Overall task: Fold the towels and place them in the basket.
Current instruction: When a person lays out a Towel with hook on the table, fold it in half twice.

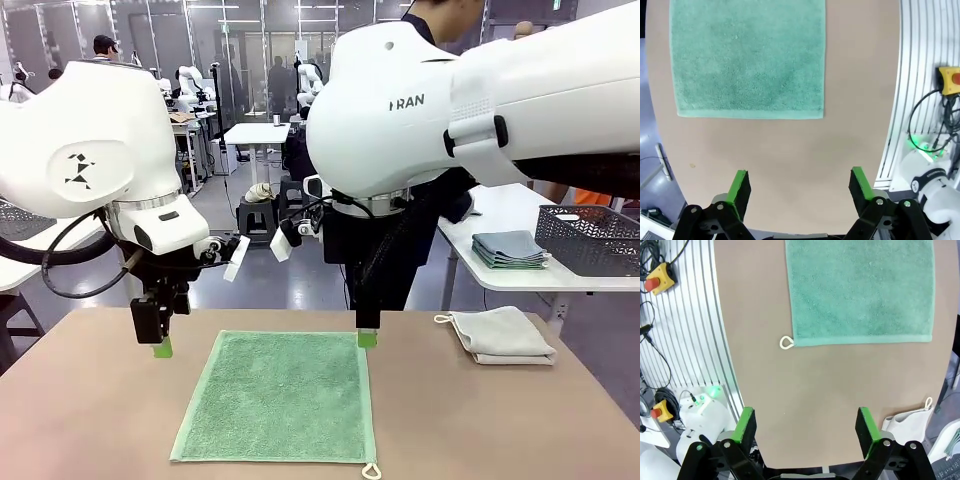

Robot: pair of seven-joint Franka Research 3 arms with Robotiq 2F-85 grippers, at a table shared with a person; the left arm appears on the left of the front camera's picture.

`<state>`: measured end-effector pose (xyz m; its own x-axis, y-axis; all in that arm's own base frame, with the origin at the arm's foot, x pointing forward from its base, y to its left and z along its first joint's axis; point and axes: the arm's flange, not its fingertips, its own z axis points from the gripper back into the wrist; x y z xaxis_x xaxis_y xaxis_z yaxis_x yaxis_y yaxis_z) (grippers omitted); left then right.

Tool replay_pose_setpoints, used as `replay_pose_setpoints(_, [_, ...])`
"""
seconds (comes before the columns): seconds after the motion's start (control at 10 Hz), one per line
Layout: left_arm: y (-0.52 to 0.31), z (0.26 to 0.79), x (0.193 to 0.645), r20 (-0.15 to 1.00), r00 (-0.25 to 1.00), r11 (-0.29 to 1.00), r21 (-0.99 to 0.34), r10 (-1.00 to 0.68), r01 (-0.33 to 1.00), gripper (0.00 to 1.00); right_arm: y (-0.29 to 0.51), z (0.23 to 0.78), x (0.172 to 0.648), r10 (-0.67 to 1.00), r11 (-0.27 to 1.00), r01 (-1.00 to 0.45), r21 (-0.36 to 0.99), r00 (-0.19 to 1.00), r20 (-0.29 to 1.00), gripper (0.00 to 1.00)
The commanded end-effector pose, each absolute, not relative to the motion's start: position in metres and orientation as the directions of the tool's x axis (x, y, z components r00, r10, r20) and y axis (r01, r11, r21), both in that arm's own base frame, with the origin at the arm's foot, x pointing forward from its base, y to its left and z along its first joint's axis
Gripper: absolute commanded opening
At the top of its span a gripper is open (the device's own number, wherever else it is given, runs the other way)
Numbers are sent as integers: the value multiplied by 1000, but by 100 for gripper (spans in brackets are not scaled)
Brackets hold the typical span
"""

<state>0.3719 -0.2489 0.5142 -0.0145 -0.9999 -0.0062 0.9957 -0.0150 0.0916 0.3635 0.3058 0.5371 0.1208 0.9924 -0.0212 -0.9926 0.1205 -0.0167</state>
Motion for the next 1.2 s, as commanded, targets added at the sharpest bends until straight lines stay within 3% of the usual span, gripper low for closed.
replay_pose_setpoints(0.0, [-251,514,369,-14,-17,-18,81,-1000,997,100,307,538,363,991,131,-991,-20,132,-19,100])
replay_pose_setpoints(0.5, [-251,514,369,-14,-17,-18,81,-1000,997,100,307,538,363,991,131,-991,-20,132,-19,100])
replay_pose_setpoints(1.1, [-242,490,364,2,-42,-42,94,-999,995,100,302,508,337,1000,29,-999,-23,29,-4,100])
